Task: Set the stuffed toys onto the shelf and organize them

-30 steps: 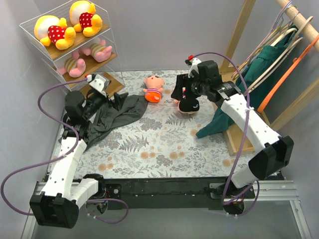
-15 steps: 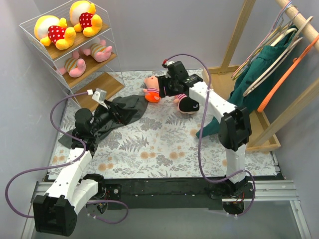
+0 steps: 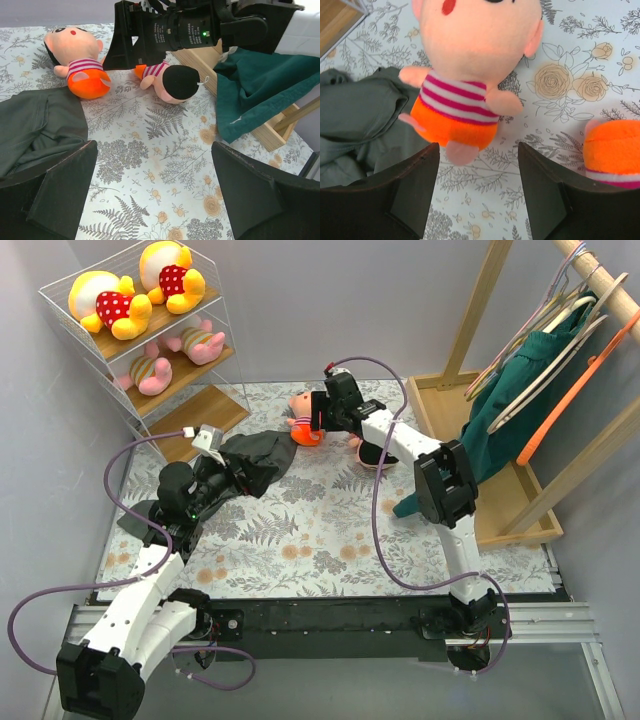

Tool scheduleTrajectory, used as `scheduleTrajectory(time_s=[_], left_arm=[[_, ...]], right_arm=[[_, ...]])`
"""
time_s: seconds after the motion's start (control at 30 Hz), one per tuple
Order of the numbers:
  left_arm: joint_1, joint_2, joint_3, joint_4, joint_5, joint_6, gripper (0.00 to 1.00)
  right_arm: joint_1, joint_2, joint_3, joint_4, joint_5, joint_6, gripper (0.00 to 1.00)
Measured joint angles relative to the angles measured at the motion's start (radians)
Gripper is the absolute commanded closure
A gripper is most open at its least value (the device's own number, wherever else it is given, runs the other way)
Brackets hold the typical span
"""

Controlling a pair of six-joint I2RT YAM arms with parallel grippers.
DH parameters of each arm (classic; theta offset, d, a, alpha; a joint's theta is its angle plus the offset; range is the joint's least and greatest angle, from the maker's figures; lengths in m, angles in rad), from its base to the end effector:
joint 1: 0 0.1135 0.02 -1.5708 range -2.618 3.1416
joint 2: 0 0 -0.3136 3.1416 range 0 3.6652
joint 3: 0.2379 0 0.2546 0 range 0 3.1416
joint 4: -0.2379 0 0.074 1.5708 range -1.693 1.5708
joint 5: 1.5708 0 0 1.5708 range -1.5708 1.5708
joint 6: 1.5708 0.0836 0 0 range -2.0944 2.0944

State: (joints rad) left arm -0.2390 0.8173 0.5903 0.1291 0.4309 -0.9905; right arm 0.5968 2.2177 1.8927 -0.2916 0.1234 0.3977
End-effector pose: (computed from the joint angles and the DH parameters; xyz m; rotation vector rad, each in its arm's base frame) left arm 0.1950 -0.0835 0.3303 -0.3272 1.7992 -1.2586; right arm 0.4944 0.3235 0.2508 -0.1496 2.2093 0.4256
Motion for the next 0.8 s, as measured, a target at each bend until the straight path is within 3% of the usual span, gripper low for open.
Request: scheduleTrajectory(time_s=[0.47,0.57,0.6,0.67,0.8], left_arm=[[-0.019,-0.005,0.002,-0.018,-0.025,0.027,0.02],[-0.019,-0.005,0.002,-0.018,-0.026,0.028,0.02],[-0.019,-0.005,0.002,-0.018,-0.026,0.029,0.02],[-0.019,-0.005,0.002,-0.018,-0.027,0.031,0.02],[-0.019,-0.005,0.002,-0.018,-0.031,0.035,0.02]], right_arm=[[-0.079,0.136,0.01,0.2,-0.148,0.176,0.38],[-0.08,0.164,0.01,0.217,-0.172,0.197,0.6],[-0.08,0.167,0.01,0.221,-0.181,0.203,0.79],[-0.08,0.167,0.011,0.237,-0.199,0.206,0.95],[-0.08,0.16,0.0,0.273,-0.217,0.197,0.99]])
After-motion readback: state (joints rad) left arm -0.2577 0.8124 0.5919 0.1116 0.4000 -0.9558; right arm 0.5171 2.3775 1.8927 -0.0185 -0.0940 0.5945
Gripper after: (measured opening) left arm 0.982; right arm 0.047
